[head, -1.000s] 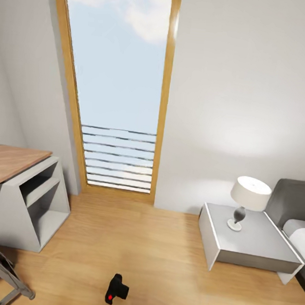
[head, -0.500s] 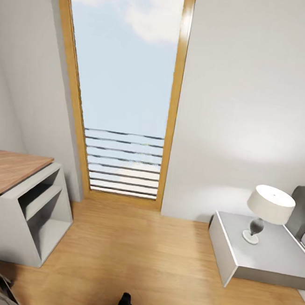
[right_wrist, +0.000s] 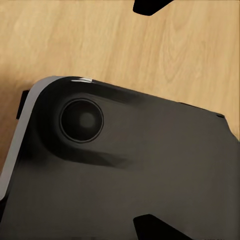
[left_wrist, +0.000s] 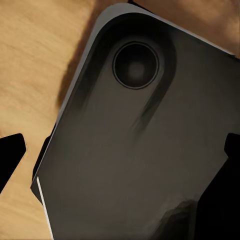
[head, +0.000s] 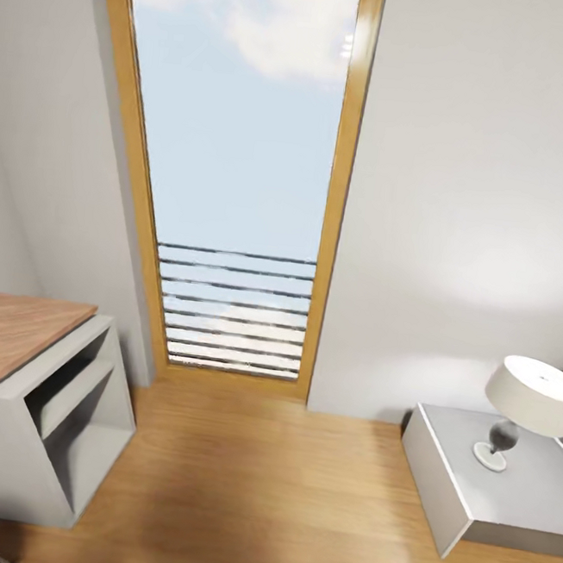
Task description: Attach the digital camera to the camera tripod in the bedroom.
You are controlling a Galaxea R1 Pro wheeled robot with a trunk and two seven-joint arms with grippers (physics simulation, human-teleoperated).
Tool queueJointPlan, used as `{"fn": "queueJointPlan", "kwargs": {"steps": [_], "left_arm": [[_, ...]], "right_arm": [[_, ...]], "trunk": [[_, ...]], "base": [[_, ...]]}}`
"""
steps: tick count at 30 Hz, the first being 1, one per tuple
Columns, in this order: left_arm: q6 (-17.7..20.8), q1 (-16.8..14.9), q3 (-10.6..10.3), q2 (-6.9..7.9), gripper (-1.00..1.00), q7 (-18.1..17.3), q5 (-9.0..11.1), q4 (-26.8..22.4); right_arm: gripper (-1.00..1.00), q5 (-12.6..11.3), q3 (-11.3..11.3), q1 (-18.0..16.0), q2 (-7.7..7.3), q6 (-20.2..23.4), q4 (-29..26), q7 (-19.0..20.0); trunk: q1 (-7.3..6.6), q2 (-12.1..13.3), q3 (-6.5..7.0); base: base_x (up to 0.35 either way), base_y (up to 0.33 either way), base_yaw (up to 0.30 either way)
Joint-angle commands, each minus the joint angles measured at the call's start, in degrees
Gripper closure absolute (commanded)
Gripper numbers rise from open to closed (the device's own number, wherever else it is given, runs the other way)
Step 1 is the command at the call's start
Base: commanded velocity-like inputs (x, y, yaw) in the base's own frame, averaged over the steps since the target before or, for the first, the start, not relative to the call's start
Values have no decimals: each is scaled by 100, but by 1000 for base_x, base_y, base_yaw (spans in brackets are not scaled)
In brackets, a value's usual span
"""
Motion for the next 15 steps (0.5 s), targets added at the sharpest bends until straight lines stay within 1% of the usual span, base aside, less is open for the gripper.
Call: {"fn": "queueJointPlan", "kwargs": {"steps": [1, 7, 15], "left_arm": [[-7, 1, 9, -1, -100, 2, 8, -6], [-8, 0, 3, -8, -100, 4, 6, -4], [-8, 3, 0, -15, -100, 4, 0, -1]], "right_arm": [[-100, 36, 2, -2, 0, -3, -2, -3], [-100, 28, 4, -2, 3, -2, -2, -1], [-100, 26, 5, -2, 2, 4, -2, -1]], "trunk": [[2, -2, -5], [2, -2, -5], [2, -2, -5]], "base": [[213, 293, -177], [167, 312, -215], [105, 328, -239]]}}
